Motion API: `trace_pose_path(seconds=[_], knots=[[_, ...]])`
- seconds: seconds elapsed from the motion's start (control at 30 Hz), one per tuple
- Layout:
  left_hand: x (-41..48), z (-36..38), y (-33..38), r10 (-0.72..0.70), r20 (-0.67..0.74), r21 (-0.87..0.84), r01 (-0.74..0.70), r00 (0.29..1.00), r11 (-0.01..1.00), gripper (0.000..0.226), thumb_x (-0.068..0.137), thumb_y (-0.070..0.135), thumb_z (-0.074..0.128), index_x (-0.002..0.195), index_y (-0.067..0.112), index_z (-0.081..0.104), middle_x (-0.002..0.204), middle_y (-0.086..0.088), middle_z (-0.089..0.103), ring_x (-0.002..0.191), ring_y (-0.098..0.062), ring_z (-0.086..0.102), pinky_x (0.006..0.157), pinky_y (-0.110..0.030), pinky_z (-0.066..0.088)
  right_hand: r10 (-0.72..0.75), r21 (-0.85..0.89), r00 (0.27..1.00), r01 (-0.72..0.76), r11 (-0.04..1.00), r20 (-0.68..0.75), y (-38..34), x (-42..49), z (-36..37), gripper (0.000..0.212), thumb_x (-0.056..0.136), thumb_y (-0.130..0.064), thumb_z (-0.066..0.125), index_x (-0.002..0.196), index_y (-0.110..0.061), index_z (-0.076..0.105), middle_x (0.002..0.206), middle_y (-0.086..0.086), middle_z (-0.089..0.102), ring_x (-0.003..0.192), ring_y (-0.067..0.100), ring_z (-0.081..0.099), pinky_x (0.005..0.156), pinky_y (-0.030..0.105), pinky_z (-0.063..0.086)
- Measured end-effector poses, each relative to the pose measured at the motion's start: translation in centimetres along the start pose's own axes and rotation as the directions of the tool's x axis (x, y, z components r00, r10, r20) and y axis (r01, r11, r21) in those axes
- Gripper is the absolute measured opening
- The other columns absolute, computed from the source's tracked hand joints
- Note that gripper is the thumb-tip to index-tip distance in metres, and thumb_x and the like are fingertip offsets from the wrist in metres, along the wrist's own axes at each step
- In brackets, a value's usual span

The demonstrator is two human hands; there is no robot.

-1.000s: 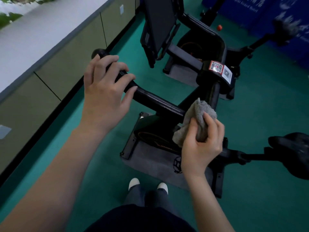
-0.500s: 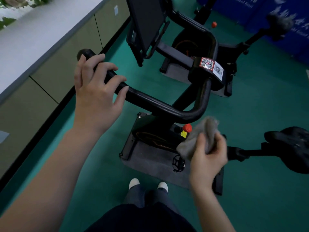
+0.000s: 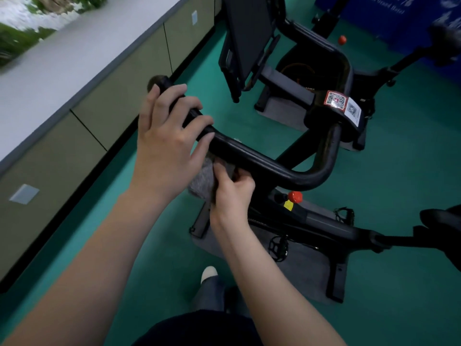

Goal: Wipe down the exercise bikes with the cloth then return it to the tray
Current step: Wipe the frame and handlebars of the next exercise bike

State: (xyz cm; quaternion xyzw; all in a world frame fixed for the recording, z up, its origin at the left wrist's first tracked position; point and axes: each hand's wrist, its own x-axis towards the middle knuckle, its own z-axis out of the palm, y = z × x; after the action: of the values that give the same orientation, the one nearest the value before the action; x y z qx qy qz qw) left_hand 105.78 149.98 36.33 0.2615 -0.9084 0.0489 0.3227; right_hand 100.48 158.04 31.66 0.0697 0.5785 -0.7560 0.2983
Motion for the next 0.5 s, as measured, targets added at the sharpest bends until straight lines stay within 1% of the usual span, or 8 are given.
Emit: trace_pose_path(seconds=[0.07,0.1,0.17,0.27,0.37,0.43,0.5], knots=[[0.0,0.0,-0.1,-0.005,-0.002,-0.004,0.005,1.000,1.000,0.025,0.094,0.032,0.052,0.101,0.015,0.068,0.115,-0.004,0.059,0.129,-0.027,0.040,0.118,-0.042,0.012,0.089,0.131,0.996,-0.091,0.987,0.025,-0.4,0.0,0.4,0.019,0.087,0.010,0.057,0.103,0.002,0.061,0.115,0.028,0.064,0.110,0.040,0.061,0.100,0.052,0.047],[0.0,0.0,-0.1,-0.007,-0.004,-0.004,0.007,1.000,1.000,0.025,0.094,0.033,0.052,0.101,0.015,0.068,0.115,-0.004,0.059,0.129,-0.027,0.040,0.118,-0.042,0.011,0.117,0.170,0.992,-0.122,0.978,0.039,-0.6,0.0,0.3,0.018,0.087,0.011,0.056,0.101,0.001,0.062,0.116,0.029,0.063,0.110,0.042,0.060,0.099,0.052,0.047],[0.0,0.1,-0.2,-0.004,-0.004,-0.003,0.004,1.000,1.000,0.025,0.095,0.033,0.051,0.101,0.016,0.068,0.116,-0.004,0.059,0.129,-0.026,0.040,0.118,-0.041,0.011,0.133,0.199,0.990,-0.139,0.970,0.042,-0.9,0.1,-0.7,0.019,0.087,0.013,0.054,0.098,-0.001,0.062,0.114,0.026,0.065,0.107,0.040,0.062,0.098,0.050,0.048],[-0.1,0.1,-0.2,-0.001,-0.002,-0.006,0.001,1.000,1.000,0.025,0.095,0.033,0.050,0.102,0.016,0.067,0.116,-0.003,0.059,0.130,-0.026,0.039,0.118,-0.041,0.011,0.101,0.200,0.995,-0.101,0.975,0.007,-1.3,0.4,-3.0,0.022,0.087,0.014,0.053,0.093,-0.005,0.062,0.098,0.015,0.069,0.093,0.029,0.067,0.092,0.044,0.052],[-0.1,0.1,-0.3,-0.005,0.001,-0.005,0.005,1.000,1.000,0.026,0.096,0.034,0.050,0.102,0.016,0.067,0.115,-0.004,0.059,0.130,-0.026,0.038,0.118,-0.041,0.011,0.040,0.182,0.998,-0.031,0.983,-0.045,-2.0,0.9,-6.0,0.024,0.087,0.014,0.053,0.104,-0.001,0.061,0.100,0.013,0.069,0.093,0.026,0.068,0.085,0.038,0.057],[-0.1,0.0,-0.2,-0.010,0.002,-0.009,0.010,1.000,1.000,0.026,0.096,0.033,0.050,0.102,0.015,0.067,0.115,-0.004,0.059,0.129,-0.026,0.038,0.118,-0.042,0.011,-0.018,0.174,0.997,0.031,0.984,-0.077,-2.6,1.3,-8.1,0.025,0.087,0.013,0.053,0.102,-0.005,0.063,0.095,0.008,0.071,0.087,0.020,0.070,0.074,0.030,0.058],[-0.1,0.0,0.0,-0.015,0.001,-0.013,0.015,1.000,1.000,0.025,0.095,0.032,0.051,0.101,0.014,0.068,0.114,-0.005,0.059,0.129,-0.027,0.038,0.118,-0.042,0.010,-0.047,0.148,0.997,0.057,0.987,-0.069,-2.8,1.3,-9.4,0.020,0.088,0.010,0.054,0.098,-0.006,0.064,0.089,0.005,0.072,0.083,0.018,0.070,0.069,0.025,0.056]])
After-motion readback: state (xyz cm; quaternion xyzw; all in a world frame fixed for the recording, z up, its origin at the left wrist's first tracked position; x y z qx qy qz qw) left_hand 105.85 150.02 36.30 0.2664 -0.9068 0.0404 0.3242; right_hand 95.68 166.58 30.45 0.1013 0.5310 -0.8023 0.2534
